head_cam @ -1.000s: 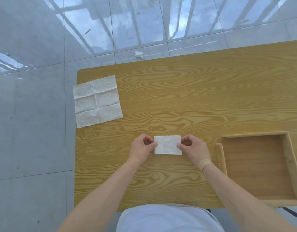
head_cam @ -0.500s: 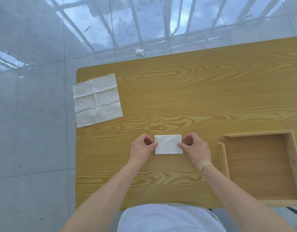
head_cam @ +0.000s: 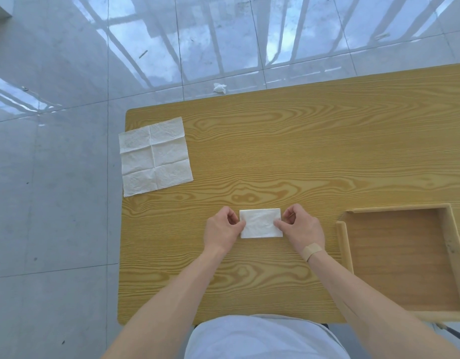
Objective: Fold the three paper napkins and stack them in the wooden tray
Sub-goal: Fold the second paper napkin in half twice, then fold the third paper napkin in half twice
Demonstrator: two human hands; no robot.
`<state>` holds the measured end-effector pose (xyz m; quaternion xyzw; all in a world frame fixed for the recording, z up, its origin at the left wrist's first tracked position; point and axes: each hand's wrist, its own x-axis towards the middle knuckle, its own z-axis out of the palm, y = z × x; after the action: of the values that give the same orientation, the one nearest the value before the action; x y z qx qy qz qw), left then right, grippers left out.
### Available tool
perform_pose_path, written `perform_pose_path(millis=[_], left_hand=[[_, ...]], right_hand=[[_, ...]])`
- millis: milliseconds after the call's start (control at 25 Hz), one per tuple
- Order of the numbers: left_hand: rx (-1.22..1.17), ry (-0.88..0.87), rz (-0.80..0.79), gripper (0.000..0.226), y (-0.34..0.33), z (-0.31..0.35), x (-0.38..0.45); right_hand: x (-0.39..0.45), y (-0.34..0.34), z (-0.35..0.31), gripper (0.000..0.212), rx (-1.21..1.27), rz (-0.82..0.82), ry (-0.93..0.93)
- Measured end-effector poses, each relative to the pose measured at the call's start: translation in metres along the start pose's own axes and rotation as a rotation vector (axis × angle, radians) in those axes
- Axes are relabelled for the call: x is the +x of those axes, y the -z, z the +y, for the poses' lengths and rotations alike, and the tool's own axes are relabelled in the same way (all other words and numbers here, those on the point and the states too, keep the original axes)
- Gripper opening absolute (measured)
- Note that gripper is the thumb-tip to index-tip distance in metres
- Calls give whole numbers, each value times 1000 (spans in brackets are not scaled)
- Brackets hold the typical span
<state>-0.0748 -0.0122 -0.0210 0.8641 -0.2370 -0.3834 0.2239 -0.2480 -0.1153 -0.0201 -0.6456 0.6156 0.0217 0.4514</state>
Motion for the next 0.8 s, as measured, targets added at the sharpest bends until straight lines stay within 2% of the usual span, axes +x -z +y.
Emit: perform_pose_path(millis=[120,240,400,520,800], left_hand=[[-37,15,-8,17,4,0,-6],[-13,16,-30,14,14,-10,-14],[193,-75,-116,13,38,-37,-19],[354,-176,-184,16,63,-56,-20],[558,-306,-214,24,128,-111,-6]], right_hand=[[-2,3,1,16,-28,-12,46],[-8,8,1,10,-177,17,153],[-19,6,-2,18,-412,53,351],[-27,-3,-12,22,-519,21,479],[-42,-61,-68,25,-576,-34,505]])
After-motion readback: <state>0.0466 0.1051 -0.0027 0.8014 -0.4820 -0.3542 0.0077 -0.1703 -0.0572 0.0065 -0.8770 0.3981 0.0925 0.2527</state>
